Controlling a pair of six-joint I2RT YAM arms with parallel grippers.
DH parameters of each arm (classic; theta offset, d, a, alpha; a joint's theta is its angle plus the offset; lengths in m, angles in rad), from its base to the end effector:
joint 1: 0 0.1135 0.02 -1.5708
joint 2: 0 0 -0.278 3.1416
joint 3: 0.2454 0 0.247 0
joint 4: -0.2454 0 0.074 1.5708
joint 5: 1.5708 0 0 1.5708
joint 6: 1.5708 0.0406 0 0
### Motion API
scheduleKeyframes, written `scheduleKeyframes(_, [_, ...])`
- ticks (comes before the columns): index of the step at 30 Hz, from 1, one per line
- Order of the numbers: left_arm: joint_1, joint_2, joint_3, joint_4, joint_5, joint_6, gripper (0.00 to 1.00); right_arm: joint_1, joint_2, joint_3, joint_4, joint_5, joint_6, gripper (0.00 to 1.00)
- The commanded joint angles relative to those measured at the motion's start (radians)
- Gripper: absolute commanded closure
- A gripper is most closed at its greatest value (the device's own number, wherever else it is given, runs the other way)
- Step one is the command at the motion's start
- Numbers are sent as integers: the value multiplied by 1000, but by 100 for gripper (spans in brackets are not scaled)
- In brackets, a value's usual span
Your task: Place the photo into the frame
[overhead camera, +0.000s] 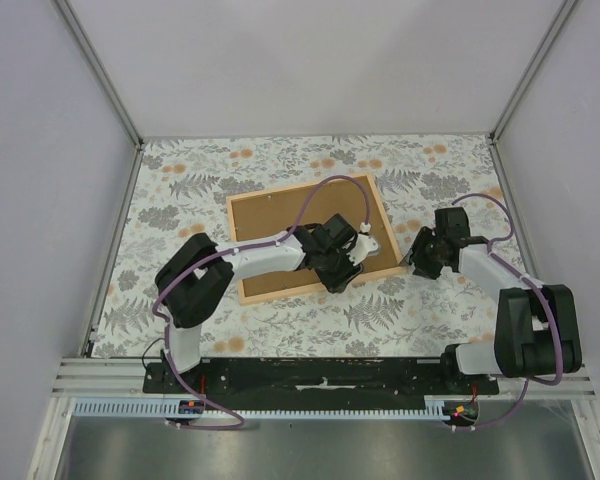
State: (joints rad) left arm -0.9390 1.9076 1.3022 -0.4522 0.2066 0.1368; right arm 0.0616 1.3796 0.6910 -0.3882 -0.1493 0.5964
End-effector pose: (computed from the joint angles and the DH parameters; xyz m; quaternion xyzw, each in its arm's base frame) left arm 0.2289 -0.3268 0.1898 0.5154 0.8128 -0.1904 0.1935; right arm 0.2436 0.0211 0.1800 0.2379 0.9374 0.1472 0.2074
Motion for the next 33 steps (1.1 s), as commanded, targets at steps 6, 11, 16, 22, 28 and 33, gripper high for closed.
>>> scheduleKeyframes(6, [-17, 13, -4, 60, -82, 52, 55, 0, -51, 31, -18, 8, -18, 48])
scheduleKeyframes(11, [-37, 37, 8, 55, -114, 50, 79, 0, -62, 27, -17, -19, -10, 27])
scheduleKeyframes(16, [-46, 5, 37, 78, -128, 12, 98, 1, -99, 10, -8, -59, 22, 14])
scheduleKeyframes(22, [-47, -36, 100, 84, -131, -34, 98, 1, -174, -67, 83, -119, 164, 11])
scheduleKeyframes(28, [-47, -30, 154, 66, -128, -91, 98, 1, -223, -128, 141, -112, 262, 11])
scheduleKeyframes(33, [-47, -25, 200, 50, -105, -126, 98, 3, -199, -137, 230, -90, 322, 14])
